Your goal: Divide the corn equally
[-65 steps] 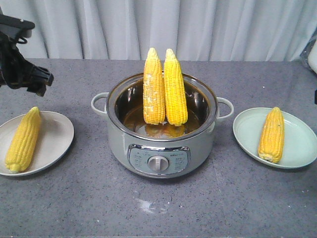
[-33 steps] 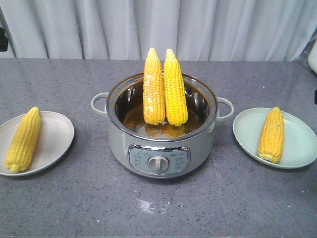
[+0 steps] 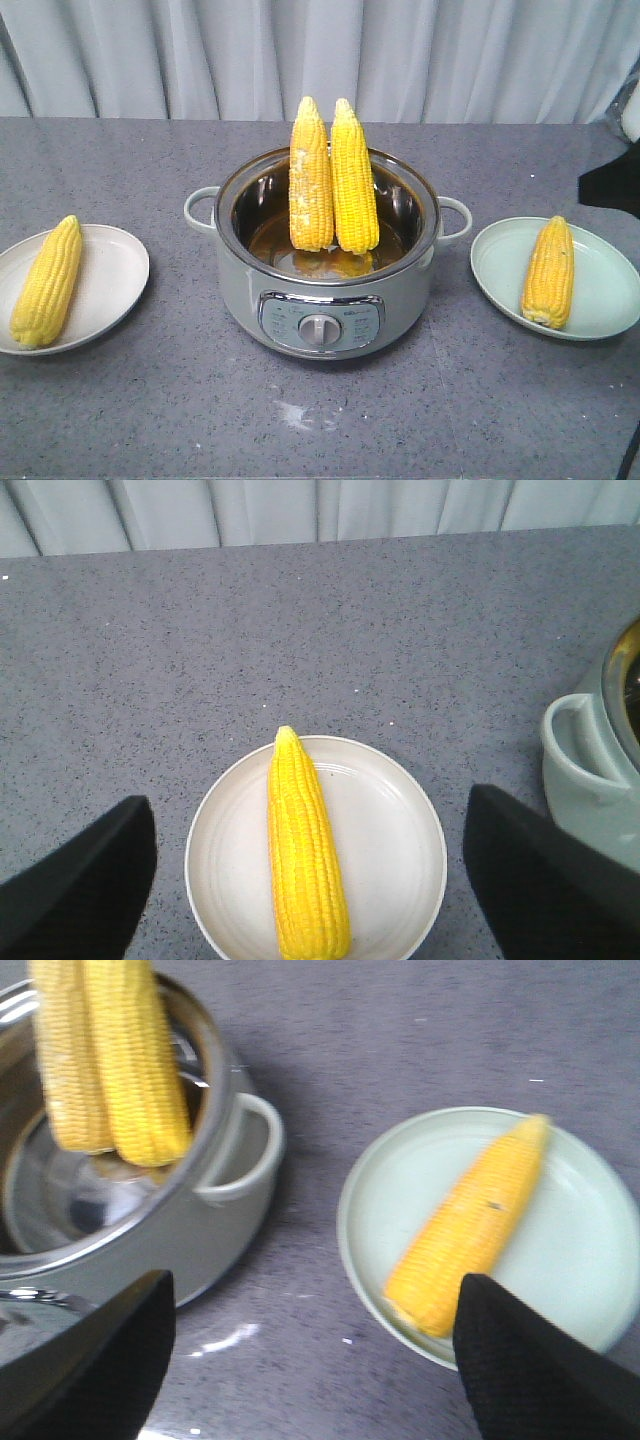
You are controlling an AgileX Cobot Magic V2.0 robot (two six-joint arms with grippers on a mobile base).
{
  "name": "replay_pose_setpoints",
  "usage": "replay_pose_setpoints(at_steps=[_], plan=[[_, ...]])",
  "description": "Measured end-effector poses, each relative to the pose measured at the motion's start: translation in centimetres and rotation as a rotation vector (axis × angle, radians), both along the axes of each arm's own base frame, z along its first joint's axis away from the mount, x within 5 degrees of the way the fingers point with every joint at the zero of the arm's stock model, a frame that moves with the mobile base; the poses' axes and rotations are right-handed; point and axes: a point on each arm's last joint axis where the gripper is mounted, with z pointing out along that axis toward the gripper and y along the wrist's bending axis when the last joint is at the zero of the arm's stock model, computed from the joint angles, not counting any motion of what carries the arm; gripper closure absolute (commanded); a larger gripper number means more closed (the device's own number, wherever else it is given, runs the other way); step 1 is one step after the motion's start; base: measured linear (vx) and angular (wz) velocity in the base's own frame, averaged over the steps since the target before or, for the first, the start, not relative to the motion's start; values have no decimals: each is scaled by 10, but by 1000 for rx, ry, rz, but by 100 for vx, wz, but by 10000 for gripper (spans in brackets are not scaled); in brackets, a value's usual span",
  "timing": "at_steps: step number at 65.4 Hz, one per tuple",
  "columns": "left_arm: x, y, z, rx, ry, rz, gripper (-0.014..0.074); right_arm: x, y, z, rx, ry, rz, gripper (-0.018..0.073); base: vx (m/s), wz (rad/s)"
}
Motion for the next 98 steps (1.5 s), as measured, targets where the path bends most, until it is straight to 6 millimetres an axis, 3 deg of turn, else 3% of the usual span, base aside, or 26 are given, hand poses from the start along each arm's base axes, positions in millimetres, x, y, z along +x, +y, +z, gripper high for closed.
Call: replay_pose_setpoints(at_steps=[10,24,42,56,71,98], plan=[[0,0,-1,-6,2,4,8,32,4,-10,69,24,81,-3,0,0],[0,0,-1,-7,2,5,8,76,14,-3,80,-11,165,-3,0,0],[0,0,-1,-7,2,5,8,127,85,-3,3,-81,320,-3,0,0],[0,0,-1,-7,2,5,8,162,129,-26,-11,-120,362,-3,0,0],[0,0,-1,-7,3,5,8,185,153,-56,-10,-133,355,-3,0,0],[0,0,-1,-6,4,5,8,208,157,-81,-13,-168,295,-3,0,0]])
